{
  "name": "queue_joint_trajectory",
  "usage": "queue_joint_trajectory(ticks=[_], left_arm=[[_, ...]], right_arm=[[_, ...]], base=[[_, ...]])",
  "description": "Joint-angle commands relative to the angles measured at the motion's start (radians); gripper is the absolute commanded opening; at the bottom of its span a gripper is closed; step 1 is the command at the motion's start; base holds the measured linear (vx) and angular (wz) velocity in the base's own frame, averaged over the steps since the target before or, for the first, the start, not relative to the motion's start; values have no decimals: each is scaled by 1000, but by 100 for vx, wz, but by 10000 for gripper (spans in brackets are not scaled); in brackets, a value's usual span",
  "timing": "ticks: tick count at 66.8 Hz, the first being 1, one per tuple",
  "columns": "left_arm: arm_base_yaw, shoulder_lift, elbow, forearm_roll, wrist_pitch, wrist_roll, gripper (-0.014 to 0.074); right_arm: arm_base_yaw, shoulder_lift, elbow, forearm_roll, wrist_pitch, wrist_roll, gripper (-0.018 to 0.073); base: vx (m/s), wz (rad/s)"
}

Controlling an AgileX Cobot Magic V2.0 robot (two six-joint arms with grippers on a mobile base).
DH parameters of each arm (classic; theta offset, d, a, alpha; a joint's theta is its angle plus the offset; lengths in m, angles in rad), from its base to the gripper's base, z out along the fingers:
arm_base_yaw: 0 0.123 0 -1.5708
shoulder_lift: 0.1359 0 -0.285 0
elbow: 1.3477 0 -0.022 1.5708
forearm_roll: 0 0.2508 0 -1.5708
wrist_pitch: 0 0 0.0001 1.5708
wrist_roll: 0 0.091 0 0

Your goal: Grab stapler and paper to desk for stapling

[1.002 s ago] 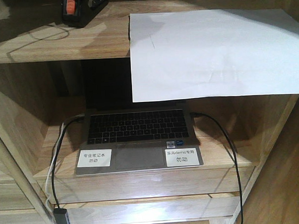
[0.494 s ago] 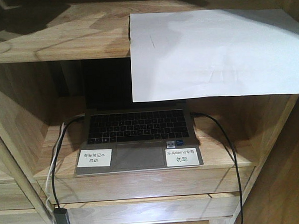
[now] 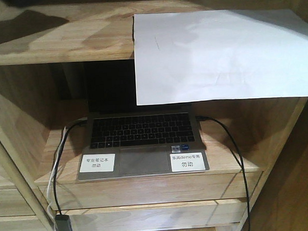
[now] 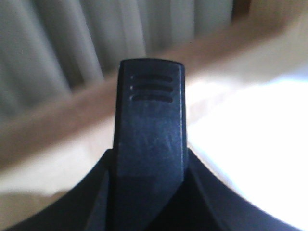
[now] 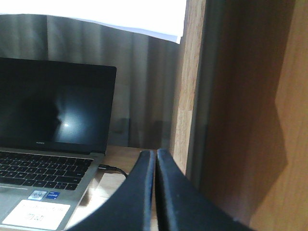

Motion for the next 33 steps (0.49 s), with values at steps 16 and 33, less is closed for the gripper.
queue_joint_trajectory(ticks=[16, 33], left_arm=[[-3, -379, 520, -187, -315, 142, -7], [-2, -622, 854, -271, -377, 220, -7]], right_arm=[[-3, -11, 4, -1, -80, -5, -9], [-3, -11, 4, -1, -80, -5, -9]], base=[[0, 0], [0, 0]])
